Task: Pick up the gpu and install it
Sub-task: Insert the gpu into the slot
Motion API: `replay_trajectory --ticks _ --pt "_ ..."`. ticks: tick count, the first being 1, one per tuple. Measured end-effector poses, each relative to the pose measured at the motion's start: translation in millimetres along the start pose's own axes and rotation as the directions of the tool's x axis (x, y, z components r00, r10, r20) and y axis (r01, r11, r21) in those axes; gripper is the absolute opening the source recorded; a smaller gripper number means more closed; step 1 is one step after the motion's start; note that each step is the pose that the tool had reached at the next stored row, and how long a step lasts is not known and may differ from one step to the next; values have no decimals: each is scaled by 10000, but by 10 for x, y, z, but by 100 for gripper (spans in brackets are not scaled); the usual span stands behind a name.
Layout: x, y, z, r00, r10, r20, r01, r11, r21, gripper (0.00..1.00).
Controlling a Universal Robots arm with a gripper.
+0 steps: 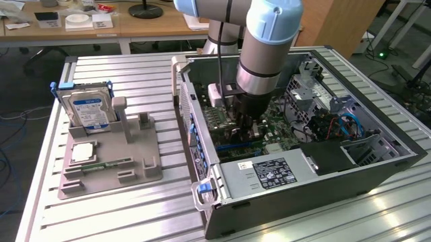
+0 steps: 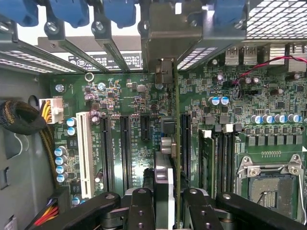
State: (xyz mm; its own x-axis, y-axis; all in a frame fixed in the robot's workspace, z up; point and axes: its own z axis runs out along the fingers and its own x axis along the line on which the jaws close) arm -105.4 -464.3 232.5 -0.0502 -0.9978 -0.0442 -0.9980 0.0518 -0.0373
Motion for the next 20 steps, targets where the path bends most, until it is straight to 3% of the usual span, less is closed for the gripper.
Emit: replay_trajectory --ticks 20 --pt "0 3 23 10000 1 5 -1 10000 3 28"
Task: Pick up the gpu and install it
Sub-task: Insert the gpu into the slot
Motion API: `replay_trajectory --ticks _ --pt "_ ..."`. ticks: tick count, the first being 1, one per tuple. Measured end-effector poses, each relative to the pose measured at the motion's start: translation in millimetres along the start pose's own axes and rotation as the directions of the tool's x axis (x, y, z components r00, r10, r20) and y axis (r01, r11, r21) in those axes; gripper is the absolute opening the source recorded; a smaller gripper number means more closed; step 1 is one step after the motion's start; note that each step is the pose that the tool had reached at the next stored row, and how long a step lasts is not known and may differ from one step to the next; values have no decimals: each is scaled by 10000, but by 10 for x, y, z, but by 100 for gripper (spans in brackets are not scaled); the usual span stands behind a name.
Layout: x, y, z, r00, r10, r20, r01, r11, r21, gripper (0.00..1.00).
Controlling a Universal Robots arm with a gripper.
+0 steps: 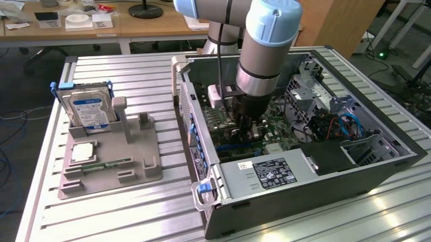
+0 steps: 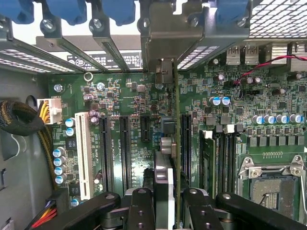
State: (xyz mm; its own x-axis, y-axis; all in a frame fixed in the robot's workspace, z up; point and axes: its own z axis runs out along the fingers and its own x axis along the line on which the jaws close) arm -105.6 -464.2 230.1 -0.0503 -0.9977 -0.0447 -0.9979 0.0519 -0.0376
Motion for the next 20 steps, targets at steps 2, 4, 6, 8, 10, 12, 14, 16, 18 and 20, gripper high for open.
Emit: replay_trajectory --ticks 2,4,6,8,10,12,14,16,18,20 --pt "0 4 -13 10000 0 -3 0 10000 -1 28" --pt "0 4 -13 10000 -1 -1 1 10000 -1 28" --pt "0 4 -13 10000 -1 -1 1 10000 -1 28" --pt "-1 5 -14 10000 -1 -3 1 10000 -3 28" --pt "-4 5 -13 10000 -1 -4 1 10000 -2 28" --pt "-13 7 -11 10000 2 -3 -2 10000 -2 28" --pt "-14 6 -11 10000 -1 -3 1 10000 -2 28" --pt "-14 6 -11 10000 -1 -2 1 10000 -2 28" --pt "-12 7 -11 10000 -2 -3 2 10000 -3 28" --pt "-1 6 -12 10000 -1 -3 1 10000 -3 28"
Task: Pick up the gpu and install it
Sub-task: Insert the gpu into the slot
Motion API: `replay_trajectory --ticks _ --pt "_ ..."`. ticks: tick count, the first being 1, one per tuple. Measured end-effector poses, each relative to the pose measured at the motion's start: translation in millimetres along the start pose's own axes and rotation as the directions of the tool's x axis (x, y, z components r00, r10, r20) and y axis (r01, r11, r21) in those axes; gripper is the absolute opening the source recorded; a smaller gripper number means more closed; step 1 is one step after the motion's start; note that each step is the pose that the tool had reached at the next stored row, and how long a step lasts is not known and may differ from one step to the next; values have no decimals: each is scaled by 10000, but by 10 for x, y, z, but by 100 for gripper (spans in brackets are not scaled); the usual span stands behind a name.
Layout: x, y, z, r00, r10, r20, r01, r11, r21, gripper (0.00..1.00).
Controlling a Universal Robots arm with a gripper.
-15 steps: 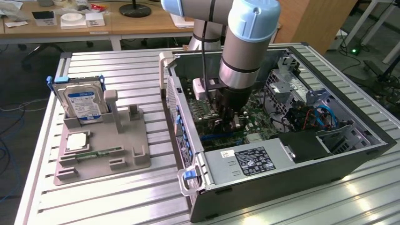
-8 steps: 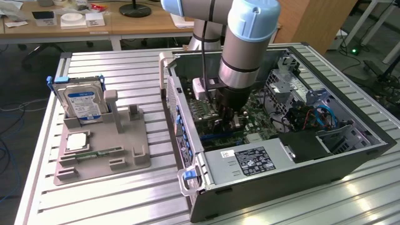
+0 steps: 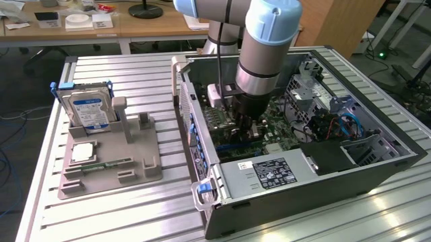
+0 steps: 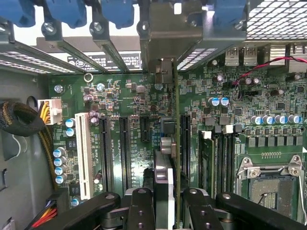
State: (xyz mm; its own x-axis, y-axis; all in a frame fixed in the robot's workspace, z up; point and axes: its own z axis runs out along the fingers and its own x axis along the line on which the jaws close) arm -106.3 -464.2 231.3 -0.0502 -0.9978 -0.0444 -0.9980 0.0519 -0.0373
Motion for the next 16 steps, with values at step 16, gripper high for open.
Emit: replay_trajectory --ticks 16 --pt "2 1 34 10000 0 1 0 10000 1 28"
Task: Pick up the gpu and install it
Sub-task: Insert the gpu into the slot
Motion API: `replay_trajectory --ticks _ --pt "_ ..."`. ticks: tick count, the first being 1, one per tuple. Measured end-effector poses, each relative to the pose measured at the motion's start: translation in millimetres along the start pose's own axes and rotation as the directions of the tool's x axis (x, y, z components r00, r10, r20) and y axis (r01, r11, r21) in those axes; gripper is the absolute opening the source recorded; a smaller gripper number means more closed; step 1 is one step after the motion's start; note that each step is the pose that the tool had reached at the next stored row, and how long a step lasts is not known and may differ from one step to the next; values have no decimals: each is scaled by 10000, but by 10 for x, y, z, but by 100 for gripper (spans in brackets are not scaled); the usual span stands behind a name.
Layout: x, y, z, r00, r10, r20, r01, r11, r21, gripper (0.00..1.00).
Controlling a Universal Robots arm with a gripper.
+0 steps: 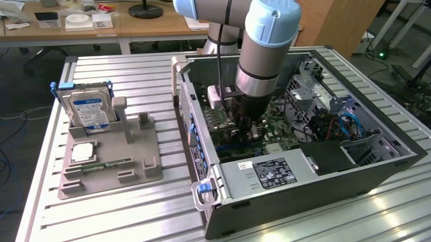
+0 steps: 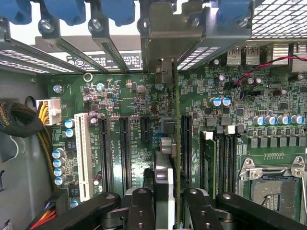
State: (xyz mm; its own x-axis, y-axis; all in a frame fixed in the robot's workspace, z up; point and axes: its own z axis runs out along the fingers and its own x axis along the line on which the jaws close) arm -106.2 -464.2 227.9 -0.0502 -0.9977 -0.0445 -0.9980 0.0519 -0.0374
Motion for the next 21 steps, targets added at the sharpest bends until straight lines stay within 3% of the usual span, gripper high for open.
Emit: replay_trajectory --ticks 21 --pt "2 18 17 10000 0 -1 0 10000 -2 28"
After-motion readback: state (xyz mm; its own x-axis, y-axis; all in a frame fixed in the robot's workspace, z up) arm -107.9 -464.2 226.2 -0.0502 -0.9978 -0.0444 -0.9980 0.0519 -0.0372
